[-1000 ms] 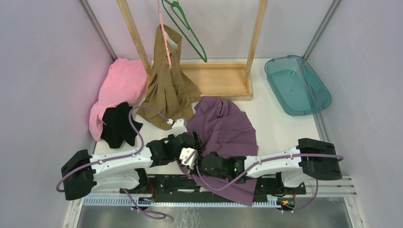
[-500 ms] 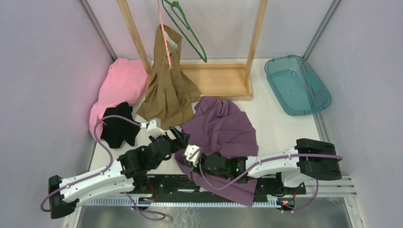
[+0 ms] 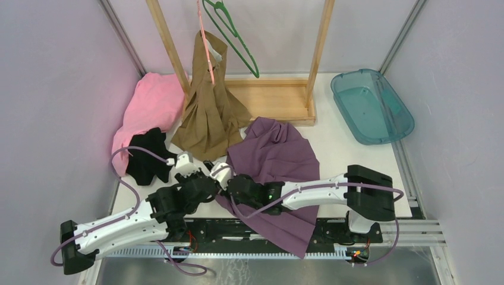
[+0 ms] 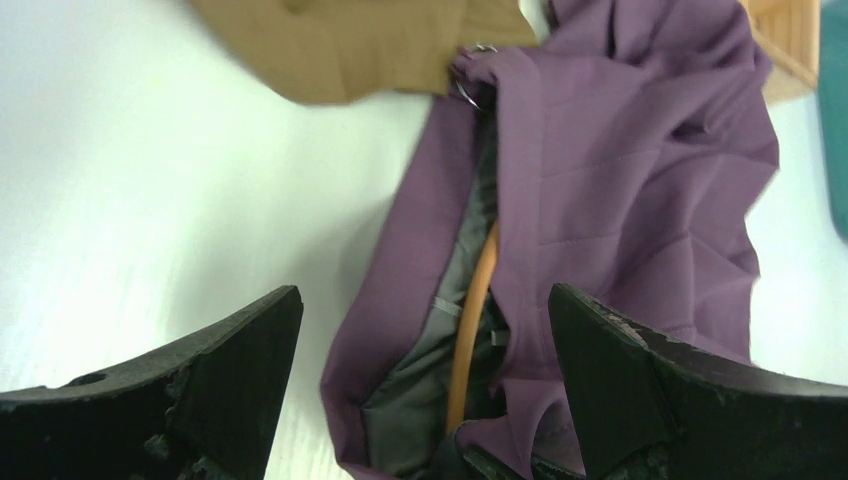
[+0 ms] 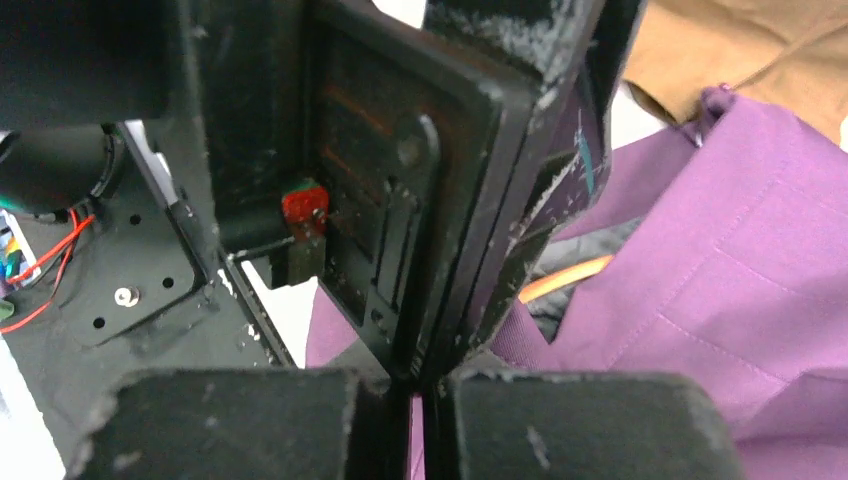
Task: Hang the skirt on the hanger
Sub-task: Hang the skirt on the hanger.
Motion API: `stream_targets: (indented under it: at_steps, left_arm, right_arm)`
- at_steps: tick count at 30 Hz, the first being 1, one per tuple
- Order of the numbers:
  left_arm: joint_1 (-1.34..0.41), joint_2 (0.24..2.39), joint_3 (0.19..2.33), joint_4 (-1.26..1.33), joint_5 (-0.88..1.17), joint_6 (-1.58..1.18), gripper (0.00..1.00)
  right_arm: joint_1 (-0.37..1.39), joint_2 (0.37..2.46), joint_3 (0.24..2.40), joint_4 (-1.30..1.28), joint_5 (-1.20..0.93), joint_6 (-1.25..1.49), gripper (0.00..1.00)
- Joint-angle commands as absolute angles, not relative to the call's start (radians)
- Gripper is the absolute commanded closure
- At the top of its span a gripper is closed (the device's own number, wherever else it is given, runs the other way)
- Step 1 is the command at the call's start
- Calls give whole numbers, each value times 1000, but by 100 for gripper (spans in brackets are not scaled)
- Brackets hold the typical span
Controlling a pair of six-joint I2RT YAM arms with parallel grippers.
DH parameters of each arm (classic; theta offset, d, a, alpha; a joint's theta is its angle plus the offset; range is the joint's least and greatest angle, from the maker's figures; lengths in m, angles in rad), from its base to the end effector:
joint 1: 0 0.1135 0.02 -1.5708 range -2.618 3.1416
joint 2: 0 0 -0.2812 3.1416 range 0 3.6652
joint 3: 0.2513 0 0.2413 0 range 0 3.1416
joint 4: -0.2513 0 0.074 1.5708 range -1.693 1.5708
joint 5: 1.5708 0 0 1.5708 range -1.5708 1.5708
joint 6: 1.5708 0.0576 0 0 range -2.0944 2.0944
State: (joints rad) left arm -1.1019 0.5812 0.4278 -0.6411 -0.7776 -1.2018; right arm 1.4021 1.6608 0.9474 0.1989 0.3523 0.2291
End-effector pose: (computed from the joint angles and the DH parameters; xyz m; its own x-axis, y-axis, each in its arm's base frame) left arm 0.0838 -0.0761 0.2094 -0.5020 -0.4797 -0.7196 -0.1516 0.8680 -0.4729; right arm 0.0822 0.3641 0.2230 -0.2791 -0.3694 -0.8864 -0.8332 0.5520 0.0323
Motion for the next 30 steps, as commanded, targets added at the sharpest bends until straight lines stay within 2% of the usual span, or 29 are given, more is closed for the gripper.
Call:
stream_targets:
  at_steps: [1, 3, 8, 11, 30]
  left_arm:
    - [-1106, 540, 425, -658, -800, -1256, 0]
    - [-1106, 511, 411, -663, -789, -1258, 0]
    - [-1108, 454, 391, -710, -785, -1284, 1]
    - [-1107, 422, 385, -736, -788, -1292, 1]
    - [-1107, 334, 434, -847, -819, -1294, 2]
  right_arm:
    - [1340, 1730, 1102, 105, 364, 257, 99]
    - [1320, 1766, 1127, 53, 352, 277, 99]
    - [1298, 1802, 1112, -11, 359, 338, 73]
    - [1294, 1800, 1100, -25, 369, 360, 64]
    - [1209, 1914, 1246, -299, 559, 532, 54]
